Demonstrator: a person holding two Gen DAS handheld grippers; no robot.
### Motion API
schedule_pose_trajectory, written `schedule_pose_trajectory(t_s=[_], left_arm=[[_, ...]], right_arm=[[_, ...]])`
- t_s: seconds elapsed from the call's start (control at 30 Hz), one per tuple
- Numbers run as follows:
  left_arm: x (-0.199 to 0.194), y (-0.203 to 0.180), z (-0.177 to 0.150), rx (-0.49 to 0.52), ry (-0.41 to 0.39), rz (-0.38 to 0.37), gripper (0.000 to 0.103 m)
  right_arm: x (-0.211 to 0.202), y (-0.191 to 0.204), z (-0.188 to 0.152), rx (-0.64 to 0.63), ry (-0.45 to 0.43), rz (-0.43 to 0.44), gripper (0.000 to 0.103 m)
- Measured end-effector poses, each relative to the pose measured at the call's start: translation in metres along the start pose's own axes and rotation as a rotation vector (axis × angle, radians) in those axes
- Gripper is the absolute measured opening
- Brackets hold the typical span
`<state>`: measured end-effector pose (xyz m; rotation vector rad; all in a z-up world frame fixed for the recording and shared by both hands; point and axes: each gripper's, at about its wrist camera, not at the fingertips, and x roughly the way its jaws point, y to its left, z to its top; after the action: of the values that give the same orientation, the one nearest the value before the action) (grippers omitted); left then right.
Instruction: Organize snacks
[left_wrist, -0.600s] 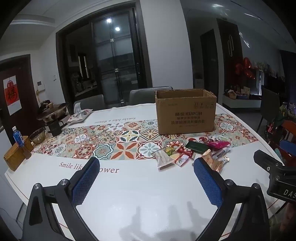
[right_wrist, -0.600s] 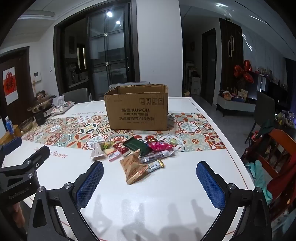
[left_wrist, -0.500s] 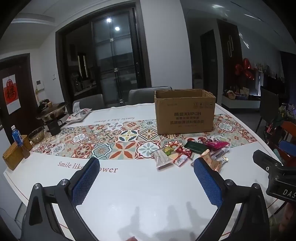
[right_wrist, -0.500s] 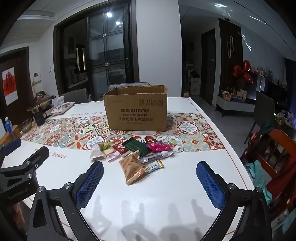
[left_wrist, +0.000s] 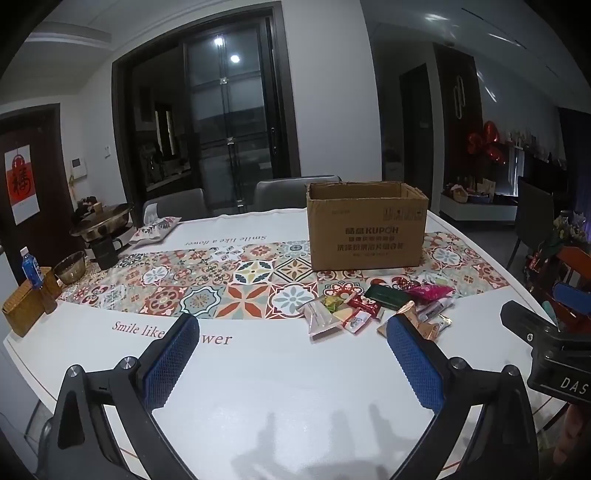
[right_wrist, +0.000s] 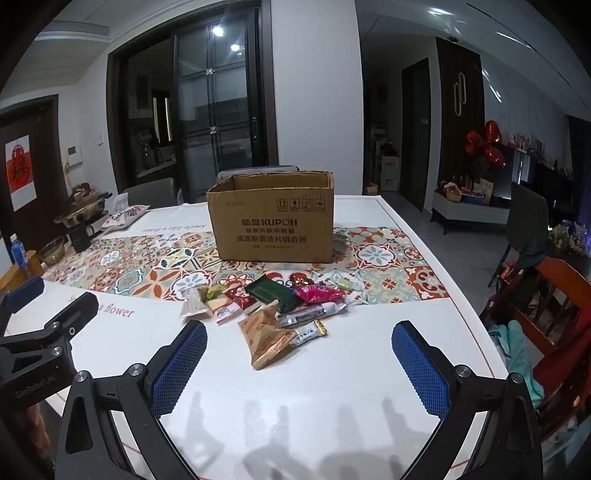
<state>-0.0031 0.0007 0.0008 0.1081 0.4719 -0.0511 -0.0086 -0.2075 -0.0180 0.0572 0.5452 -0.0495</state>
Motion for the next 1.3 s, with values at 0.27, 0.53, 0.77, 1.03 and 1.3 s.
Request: schedule_pose_trajectory(t_s=[0.27, 0.53, 0.77, 1.03, 1.3], left_arm=[[-0.0023, 0.0007, 0.0024, 0.006, -0.007, 0.004, 0.103], [-0.0020, 0.0014, 0.0036, 0.005, -0.010, 0.000, 0.103], [-0.0022, 0.0014, 0.0049, 0.004, -0.012, 0.001, 0.103], [-0.0022, 0.0011, 0.0050, 0.006, -0.012, 0.000, 0.103], [-0.0021, 0.0014, 0.0049, 0.004, -0.013, 0.001, 0.103]], right_arm=[[-0.0015, 0.0004, 0.0020, 0.001, -0.001, 0.000, 0.102], [-0.0021, -0.0005, 0.0016, 0.001, -0.003, 0.002, 0.102], [-0.0005, 0.0016, 0.0024, 0.001, -0.005, 0.001, 0.102], [-0.0015, 0.0023, 0.0032, 0.001, -0.004, 0.001, 0.102], [-0.0015, 0.0015, 0.0023, 0.001, -0.007, 0.002, 0.102]])
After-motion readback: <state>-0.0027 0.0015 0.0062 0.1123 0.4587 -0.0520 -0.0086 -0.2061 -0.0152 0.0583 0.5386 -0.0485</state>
